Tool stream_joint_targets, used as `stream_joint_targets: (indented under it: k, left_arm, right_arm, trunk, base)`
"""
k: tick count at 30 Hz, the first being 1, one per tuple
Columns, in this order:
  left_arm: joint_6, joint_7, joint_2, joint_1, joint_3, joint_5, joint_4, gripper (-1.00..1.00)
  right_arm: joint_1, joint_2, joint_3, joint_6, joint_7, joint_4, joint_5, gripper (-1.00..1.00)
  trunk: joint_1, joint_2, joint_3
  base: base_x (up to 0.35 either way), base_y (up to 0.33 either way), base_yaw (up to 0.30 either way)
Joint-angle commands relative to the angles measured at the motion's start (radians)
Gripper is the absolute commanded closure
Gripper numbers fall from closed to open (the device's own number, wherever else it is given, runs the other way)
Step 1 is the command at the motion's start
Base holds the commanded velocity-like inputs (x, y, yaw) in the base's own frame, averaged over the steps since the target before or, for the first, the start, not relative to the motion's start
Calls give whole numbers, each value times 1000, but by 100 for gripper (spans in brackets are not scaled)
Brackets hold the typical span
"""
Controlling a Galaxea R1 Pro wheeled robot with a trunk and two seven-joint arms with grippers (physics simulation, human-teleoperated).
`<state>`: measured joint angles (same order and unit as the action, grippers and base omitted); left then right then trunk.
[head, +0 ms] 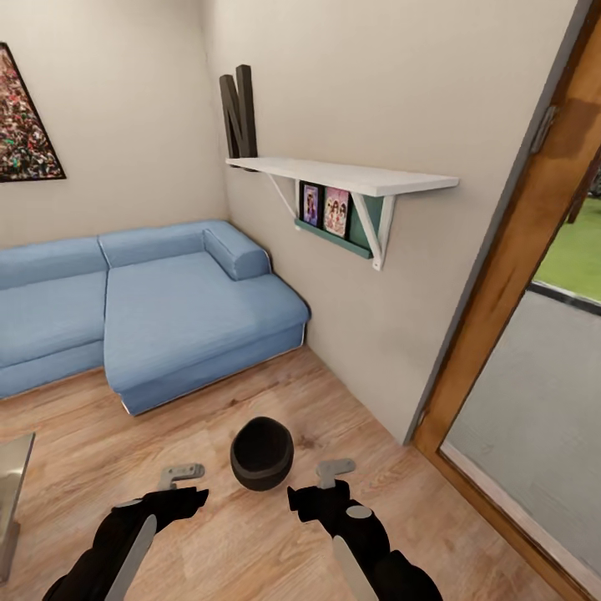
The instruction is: Place each of the two pumpkins and all three candles from the living room inside a cabinet in the living room (use any cabinet), then make sure every cabinet is closed, and position the cauldron so it is next to a table in the living room.
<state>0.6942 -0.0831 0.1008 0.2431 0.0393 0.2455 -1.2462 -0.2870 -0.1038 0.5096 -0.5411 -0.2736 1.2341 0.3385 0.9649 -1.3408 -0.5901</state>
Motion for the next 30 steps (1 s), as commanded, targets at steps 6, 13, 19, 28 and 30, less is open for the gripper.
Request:
stream_joint_targets:
  k: [6, 13, 19, 28, 30]
  left_arm:
    - [16, -18, -3, 6, 4, 8, -2, -100]
    - [150, -44, -49, 64, 6, 4, -1, -100]
    - [296, -46, -54, 188, 7, 3, 2, -100]
    - [353, -46, -50, 300, 6, 2, 3, -100]
    - [353, -46, -49, 305, 6, 2, 5, -100]
  right_arm:
    - [-3, -3, -5, -9, -93, 5, 20, -100]
    - [-77, -16, -10, -69, -154, 21, 27, -100]
    - [-254, -46, -58, -208, -177, -25, 98, -100]
    - [-409, -61, -69, -276, -230, -258, 276, -100]
    - [-443, -65, -69, -279, -233, -313, 292, -100]
  trunk:
    - [1, -1, -2]
    - [1, -1, -2]
    - [1, -1, -2]
    - [1, -1, -2]
    - [1, -1, -2]
  base:
    - [305, -42, 104]
    - [308, -89, 15]
    - [291, -110, 2]
    - [121, -56, 0]
    - [20, -10, 0]
